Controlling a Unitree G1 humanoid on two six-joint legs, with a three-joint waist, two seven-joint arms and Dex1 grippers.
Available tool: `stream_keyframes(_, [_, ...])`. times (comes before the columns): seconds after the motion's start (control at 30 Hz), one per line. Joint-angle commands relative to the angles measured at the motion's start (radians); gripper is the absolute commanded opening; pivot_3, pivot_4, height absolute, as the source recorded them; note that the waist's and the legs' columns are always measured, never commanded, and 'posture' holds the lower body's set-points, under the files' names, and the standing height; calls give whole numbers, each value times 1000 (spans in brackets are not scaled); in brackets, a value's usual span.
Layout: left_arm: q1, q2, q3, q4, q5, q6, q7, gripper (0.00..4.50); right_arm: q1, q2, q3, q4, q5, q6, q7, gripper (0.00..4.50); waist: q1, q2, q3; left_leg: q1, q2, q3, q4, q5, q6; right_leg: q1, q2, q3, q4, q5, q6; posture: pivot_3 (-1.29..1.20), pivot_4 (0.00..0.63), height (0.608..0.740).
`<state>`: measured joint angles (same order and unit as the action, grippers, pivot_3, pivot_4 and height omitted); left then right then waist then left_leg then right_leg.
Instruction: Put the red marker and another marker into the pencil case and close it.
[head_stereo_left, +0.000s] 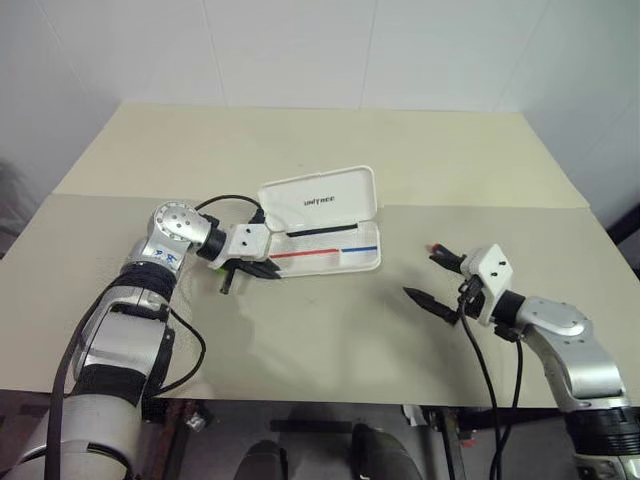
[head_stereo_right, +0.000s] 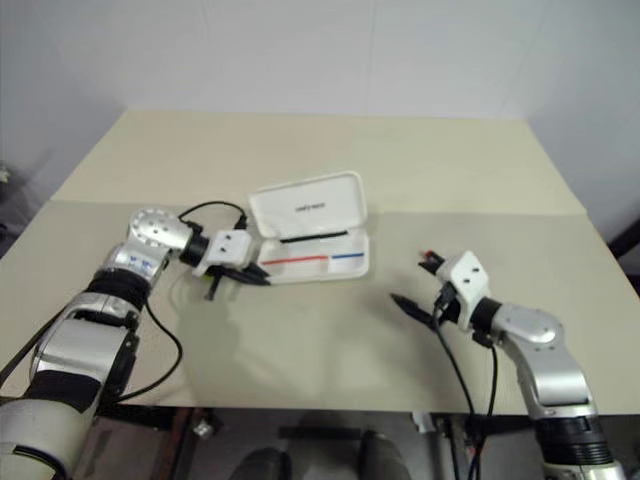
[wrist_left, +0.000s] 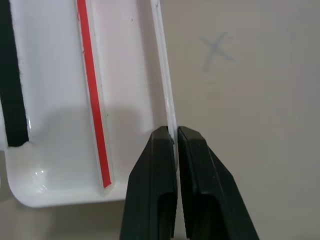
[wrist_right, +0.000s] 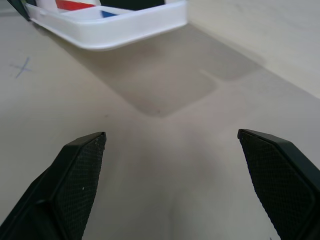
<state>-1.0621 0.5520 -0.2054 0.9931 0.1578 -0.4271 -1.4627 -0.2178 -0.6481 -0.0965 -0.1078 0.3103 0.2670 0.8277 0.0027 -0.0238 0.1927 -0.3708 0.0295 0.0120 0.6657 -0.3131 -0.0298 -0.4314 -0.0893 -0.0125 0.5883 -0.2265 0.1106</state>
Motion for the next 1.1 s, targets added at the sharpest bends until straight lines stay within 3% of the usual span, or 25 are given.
stream_keyframes(0.03, [37, 22, 0, -185, -61, 86, -68, 16, 18, -32, -53, -50, 36, 10, 21, 4500, -1, 0, 0, 0, 0, 0, 0, 0, 0, 0, 0, 0, 0, 0, 0, 0, 150, 740])
stream_keyframes(0.23, [136, 52, -42, -486, -29, 285, -31, 16, 96, -90, -125, -101, 125, -1, 123, 4500, -1, 0, 0, 1, 0, 0, 0, 0, 0, 0, 0, 1, 1, 0, 0, 0, 150, 740])
stream_keyframes(0.5, [218, 107, -106, -705, 16, 442, -10, 16, 139, -153, -188, -118, 178, 6, 206, 4500, -6, 0, 0, 2, 1, 0, 1, 0, 0, 1, 2, 3, 1, 0, 0, 0, 150, 740])
stream_keyframes(0.8, [249, 112, -140, -813, 50, 568, 71, 16, 135, -134, -165, -115, 149, -3, 165, 4500, -3, 0, 0, 3, 1, 0, 2, 0, 0, 1, 3, 3, 1, -1, -2, 0, 150, 740])
stream_keyframes(1.1, [243, 102, -166, -803, 74, 574, 143, 16, 132, -120, -154, -109, 130, -22, 144, 4500, 0, 0, 0, 3, 1, -1, 4, 0, 0, 1, 3, 4, 2, -1, -2, 0, 150, 740])
